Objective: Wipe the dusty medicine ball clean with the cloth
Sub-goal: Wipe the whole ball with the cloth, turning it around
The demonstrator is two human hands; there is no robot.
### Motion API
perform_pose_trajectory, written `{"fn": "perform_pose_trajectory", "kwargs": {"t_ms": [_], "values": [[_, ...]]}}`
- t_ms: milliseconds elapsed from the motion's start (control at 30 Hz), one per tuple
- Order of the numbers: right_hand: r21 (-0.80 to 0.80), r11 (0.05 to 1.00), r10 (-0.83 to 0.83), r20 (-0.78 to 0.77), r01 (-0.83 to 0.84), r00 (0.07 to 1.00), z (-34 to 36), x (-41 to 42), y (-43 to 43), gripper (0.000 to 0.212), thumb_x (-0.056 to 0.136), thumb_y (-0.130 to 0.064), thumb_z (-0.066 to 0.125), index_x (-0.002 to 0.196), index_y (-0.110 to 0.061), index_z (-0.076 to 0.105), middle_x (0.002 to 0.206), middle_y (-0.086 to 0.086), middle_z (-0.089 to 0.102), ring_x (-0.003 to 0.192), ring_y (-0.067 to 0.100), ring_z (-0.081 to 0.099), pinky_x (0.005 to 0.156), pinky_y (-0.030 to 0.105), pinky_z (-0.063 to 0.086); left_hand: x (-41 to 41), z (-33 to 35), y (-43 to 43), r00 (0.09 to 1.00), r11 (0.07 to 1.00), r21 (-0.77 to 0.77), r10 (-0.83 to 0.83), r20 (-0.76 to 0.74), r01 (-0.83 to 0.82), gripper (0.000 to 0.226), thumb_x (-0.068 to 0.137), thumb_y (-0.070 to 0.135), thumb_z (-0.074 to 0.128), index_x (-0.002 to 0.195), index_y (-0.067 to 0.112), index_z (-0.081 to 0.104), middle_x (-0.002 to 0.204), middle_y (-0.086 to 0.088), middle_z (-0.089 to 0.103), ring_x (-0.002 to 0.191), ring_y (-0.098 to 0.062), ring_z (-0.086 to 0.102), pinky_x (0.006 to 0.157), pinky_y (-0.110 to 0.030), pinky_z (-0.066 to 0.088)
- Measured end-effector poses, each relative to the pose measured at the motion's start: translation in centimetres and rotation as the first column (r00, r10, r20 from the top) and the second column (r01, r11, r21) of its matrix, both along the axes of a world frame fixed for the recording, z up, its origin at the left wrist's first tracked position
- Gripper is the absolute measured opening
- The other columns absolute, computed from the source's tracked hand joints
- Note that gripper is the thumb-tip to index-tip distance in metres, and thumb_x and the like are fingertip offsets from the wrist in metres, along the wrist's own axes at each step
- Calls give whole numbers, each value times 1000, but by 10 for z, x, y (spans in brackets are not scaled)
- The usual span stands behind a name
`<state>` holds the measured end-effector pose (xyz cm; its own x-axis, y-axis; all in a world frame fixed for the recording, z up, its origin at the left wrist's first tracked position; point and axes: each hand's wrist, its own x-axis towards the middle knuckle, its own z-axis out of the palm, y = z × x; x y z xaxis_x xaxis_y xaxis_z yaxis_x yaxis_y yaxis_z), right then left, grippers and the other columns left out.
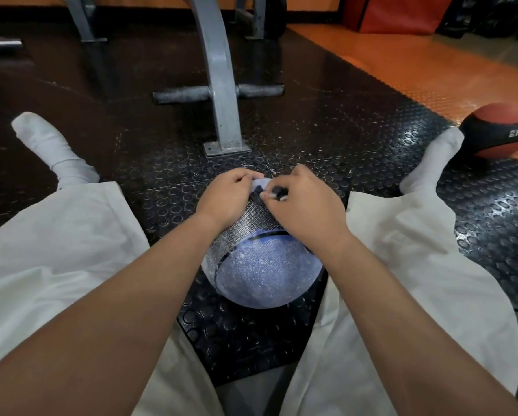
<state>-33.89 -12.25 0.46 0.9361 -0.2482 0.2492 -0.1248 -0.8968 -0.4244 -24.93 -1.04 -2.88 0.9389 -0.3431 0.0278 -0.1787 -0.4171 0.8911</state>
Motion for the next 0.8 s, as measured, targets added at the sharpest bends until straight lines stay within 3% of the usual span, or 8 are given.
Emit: {"fn": "perform_pose_trajectory", "kwargs": {"t_ms": [133, 233, 367, 467, 567, 633, 800], "values": [[-26, 990, 136, -29, -137, 990, -2, -22, 4, 12, 89, -41, 61, 92, -34, 71, 95, -7, 49, 87, 17, 57, 67, 28, 43, 2, -2, 3, 1000, 1000, 13, -6, 22, 5, 34, 98, 19, 43, 86, 40, 67, 101, 2, 72, 101, -31, 63, 92, -43, 49], [-23, 993, 112, -77, -114, 991, 5, -13, -2, 12, 87, -42, 60, 89, -35, 70, 96, -8, 51, 91, 15, 58, 71, 27, 42, 0, -4, 3, 1000, 1000, -15, -13, 15, 14, 33, 98, 22, 44, 85, 42, 67, 100, -3, 73, 99, -35, 63, 88, -45, 49], [33, 999, -6, -34, 7, 999, 5, 8, -3, 20, 89, -43, 57, 101, -33, 70, 101, -2, 53, 95, 23, 59, 72, 31, 45, 2, -7, 3, 1000, 1000, -20, -16, 3, 16, 32, 98, 23, 44, 88, 40, 69, 90, -4, 73, 67, -31, 55, 65, -43, 47], [-7, 1000, 17, 2, -17, 1000, 0, 0, 6, 19, 90, -40, 58, 103, -32, 70, 101, 0, 51, 92, 24, 58, 70, 31, 46, 6, -5, 3, 1000, 999, -49, -13, -6, 13, 32, 98, 19, 44, 88, 36, 70, 89, 3, 72, 76, -26, 61, 78, -44, 53], [-30, 991, 130, 2, -130, 991, -3, -22, 12, 12, 89, -39, 60, 93, -34, 71, 96, -5, 49, 88, 18, 56, 68, 29, 46, 6, -5, 7, 1000, 999, -46, -14, 0, 14, 31, 99, 16, 44, 91, 33, 68, 96, 17, 67, 97, -12, 62, 89, -28, 47], [-43, 983, 178, -49, -181, 983, -1, -29, 11, 12, 87, -41, 60, 91, -35, 70, 96, -8, 50, 91, 15, 56, 72, 29, 47, 5, -6, 9, 1000, 998, -60, -24, 3, 24, 32, 100, 16, 44, 92, 35, 68, 99, 18, 66, 100, -11, 60, 87, -24, 42], [-11, 999, 52, -35, -53, 998, 6, -3, 5, 15, 88, -42, 59, 93, -33, 70, 98, -6, 51, 92, 20, 59, 68, 28, 42, 6, -10, 11, 1000, 999, -51, -10, -10, 9, 34, 97, 23, 45, 85, 44, 69, 100, 13, 71, 97, -21, 64, 96, -45, 47]]}}
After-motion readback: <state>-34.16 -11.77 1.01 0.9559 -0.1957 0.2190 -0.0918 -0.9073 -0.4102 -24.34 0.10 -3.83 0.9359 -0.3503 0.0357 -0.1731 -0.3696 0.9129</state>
